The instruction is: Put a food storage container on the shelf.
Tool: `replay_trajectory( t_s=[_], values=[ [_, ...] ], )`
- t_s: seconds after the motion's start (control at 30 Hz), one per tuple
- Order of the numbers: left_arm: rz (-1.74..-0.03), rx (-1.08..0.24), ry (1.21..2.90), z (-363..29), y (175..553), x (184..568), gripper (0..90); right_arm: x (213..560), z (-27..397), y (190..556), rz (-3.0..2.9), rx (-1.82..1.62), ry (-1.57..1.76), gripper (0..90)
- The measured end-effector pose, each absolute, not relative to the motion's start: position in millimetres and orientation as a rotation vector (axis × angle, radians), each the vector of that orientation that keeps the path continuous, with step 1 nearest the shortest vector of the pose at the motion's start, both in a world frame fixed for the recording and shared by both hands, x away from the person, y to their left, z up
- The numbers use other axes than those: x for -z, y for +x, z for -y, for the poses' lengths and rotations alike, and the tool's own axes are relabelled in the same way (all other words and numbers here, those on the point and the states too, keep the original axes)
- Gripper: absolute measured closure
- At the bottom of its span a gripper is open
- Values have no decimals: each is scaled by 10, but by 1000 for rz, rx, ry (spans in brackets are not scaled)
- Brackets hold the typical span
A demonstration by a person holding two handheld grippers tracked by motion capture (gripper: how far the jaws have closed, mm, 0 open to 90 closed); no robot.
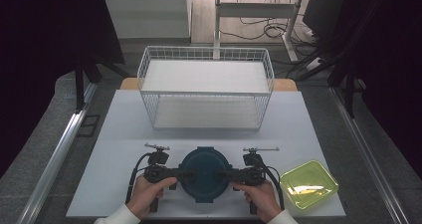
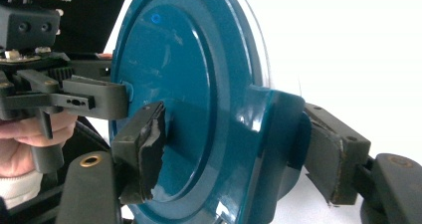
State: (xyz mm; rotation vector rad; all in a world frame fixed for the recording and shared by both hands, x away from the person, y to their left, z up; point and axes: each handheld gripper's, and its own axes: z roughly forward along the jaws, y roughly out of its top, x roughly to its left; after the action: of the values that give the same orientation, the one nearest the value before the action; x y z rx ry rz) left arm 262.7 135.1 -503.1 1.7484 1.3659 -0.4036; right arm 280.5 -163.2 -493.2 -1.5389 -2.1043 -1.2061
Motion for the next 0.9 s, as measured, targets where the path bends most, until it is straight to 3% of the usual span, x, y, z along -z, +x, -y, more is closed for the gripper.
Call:
replay_trajectory(
  t_s=[0.9],
  values=[
    [-1352, 365, 1758, -1324, 2561, 4944, 347, 4843, 1660, 2732, 2112, 1252, -1567, 337]
  ],
)
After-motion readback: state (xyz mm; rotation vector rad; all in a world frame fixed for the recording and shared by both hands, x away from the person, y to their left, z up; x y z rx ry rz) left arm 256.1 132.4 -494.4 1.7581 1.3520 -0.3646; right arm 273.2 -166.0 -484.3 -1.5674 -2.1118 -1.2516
